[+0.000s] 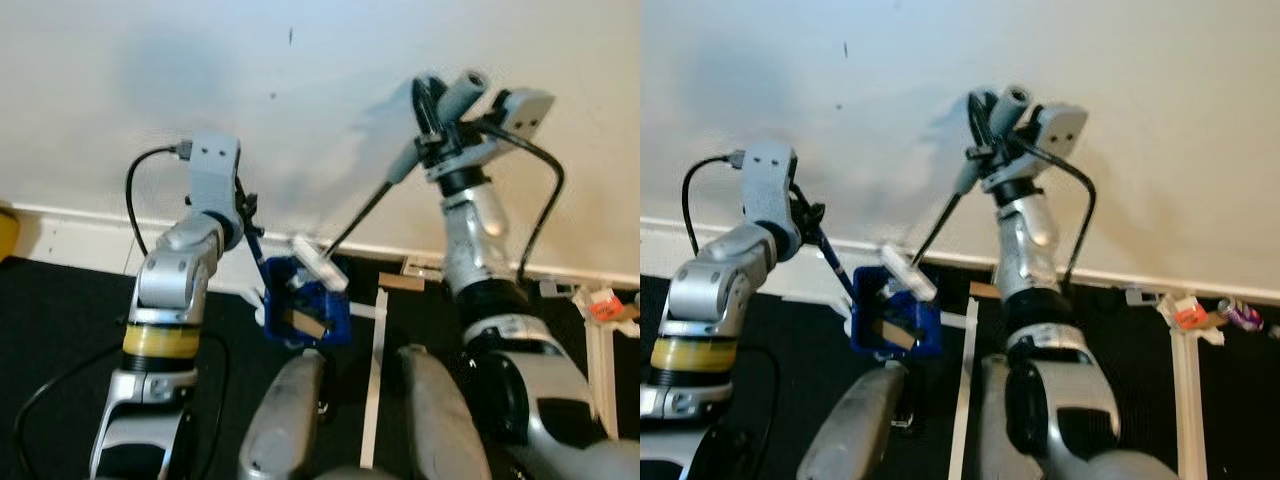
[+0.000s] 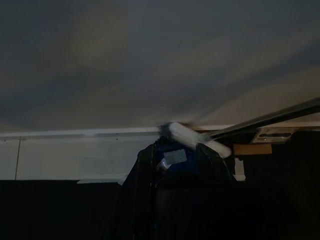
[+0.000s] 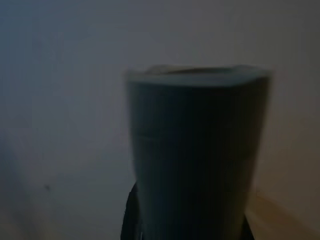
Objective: Sweep floor
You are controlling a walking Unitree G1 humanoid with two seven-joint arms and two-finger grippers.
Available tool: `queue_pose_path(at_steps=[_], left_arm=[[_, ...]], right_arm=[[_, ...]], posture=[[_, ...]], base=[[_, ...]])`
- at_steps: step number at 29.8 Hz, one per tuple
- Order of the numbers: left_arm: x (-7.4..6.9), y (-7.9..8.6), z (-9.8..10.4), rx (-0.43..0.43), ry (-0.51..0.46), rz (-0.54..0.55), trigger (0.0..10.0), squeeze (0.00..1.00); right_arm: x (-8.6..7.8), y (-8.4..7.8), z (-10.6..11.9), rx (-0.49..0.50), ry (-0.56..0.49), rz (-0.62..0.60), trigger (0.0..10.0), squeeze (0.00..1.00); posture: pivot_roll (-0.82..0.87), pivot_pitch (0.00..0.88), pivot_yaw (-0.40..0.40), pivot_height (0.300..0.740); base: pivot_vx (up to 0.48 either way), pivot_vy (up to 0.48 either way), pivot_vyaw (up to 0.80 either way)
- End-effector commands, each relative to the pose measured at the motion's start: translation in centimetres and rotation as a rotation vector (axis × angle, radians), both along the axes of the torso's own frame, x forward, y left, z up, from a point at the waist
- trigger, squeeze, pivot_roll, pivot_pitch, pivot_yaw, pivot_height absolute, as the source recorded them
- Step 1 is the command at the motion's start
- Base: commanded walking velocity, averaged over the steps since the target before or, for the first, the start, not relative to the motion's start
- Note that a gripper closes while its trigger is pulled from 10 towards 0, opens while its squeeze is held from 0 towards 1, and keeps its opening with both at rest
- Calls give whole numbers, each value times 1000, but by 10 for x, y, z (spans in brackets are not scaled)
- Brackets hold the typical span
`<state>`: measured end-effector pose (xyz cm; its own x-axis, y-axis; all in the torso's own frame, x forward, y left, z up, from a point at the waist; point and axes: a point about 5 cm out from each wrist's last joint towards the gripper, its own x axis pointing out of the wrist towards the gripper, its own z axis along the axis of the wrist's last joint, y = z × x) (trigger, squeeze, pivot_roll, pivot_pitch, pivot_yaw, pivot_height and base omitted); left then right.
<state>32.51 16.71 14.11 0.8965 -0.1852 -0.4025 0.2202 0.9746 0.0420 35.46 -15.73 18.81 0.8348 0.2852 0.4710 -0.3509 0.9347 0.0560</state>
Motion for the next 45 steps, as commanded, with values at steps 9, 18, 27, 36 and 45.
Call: queue_pose_path(at_steps=[9, 18, 27, 36, 45], left_arm=[[-2, -17, -17, -69, 75, -78, 10000, 0], [-5, -10, -20, -51, 87, -74, 10000, 0], [-8, -8, -20, -41, 90, -71, 10000, 0], [-3, -12, -22, -40, 92, -84, 10000, 0], [0, -12, -21, -35, 84, -85, 10000, 0]], right_arm=[[-12, -76, 1, -187, 27, -351, 10000, 0], [-19, -123, 0, -249, 100, -649, 10000, 0], [-26, -132, 13, -53, 95, -516, 10000, 0], [-45, -101, 29, 131, 86, 73, 10000, 0], [-88, -112, 24, -121, 307, 309, 10000, 0]], posture=[[66, 252, 37, 740], [94, 267, 46, 740], [98, 269, 44, 740], [69, 269, 53, 740], [48, 260, 42, 740]], base=[[0, 0, 0], [0, 0, 0], [0, 0, 0], [0, 0, 0], [0, 0, 0]])
